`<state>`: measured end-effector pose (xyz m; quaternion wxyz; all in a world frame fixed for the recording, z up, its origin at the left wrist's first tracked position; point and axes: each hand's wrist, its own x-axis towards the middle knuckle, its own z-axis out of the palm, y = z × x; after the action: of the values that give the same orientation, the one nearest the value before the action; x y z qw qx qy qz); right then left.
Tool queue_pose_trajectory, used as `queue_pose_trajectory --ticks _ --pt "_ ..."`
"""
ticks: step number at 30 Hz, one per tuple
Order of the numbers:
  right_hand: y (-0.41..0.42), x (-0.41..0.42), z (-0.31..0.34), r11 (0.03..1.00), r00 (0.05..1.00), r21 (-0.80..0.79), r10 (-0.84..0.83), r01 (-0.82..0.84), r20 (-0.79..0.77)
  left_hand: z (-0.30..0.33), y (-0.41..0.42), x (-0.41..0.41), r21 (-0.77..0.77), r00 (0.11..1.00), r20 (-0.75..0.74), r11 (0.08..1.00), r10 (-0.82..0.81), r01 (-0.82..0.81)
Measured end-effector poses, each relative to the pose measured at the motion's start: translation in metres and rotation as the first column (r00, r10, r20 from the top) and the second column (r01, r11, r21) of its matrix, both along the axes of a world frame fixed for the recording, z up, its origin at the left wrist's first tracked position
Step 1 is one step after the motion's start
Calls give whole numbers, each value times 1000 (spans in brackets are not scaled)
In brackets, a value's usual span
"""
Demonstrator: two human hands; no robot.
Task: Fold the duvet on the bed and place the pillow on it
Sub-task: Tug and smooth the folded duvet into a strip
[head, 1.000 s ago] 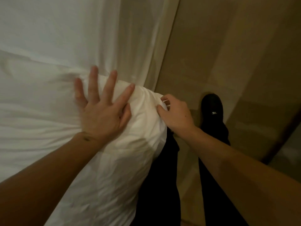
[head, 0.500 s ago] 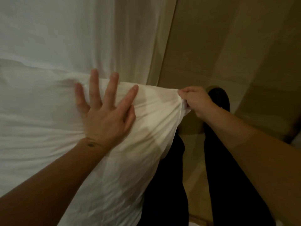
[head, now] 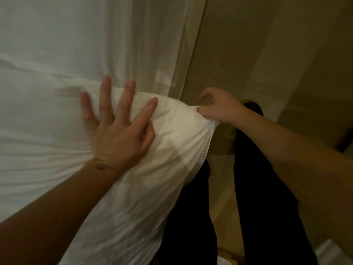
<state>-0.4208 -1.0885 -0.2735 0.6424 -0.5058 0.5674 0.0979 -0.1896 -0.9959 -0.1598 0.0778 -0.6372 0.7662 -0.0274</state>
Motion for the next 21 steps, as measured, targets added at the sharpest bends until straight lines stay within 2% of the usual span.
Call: queue_pose_trajectory --ticks 3,8,11,13,16,18,20,21 --pt "-2 -4 -1 971 991 -202 132 -128 4 0 0 0 12 1000 -2 1000 12 -12" --pt "-5 9 -12 874 956 -394 290 -284 -44 -1 0 -1 3 1000 4 1000 10 -10" --pt "-12 26 -19 781 887 -427 437 -457 -149 -1 1 -1 3 1000 -4 1000 17 -17" --pt "-18 35 -23 785 876 -390 451 -481 -174 -1 1 -2 4 1000 -4 1000 22 -22" --pt "-23 42 -31 919 937 -219 286 -327 -202 -2 1 -2 8 1000 -7 1000 24 -24" --pt "-23 31 -46 983 943 -70 141 -169 -302 -2 1 -1 11 1000 -8 1000 18 -18" --pt "-19 10 -60 994 930 98 -17 56 -367 -3 1 -1 12 1000 -13 1000 13 -13" --pt "-14 0 -64 966 924 185 -100 178 -368 -3 1 -1 12 1000 -16 1000 15 -15"
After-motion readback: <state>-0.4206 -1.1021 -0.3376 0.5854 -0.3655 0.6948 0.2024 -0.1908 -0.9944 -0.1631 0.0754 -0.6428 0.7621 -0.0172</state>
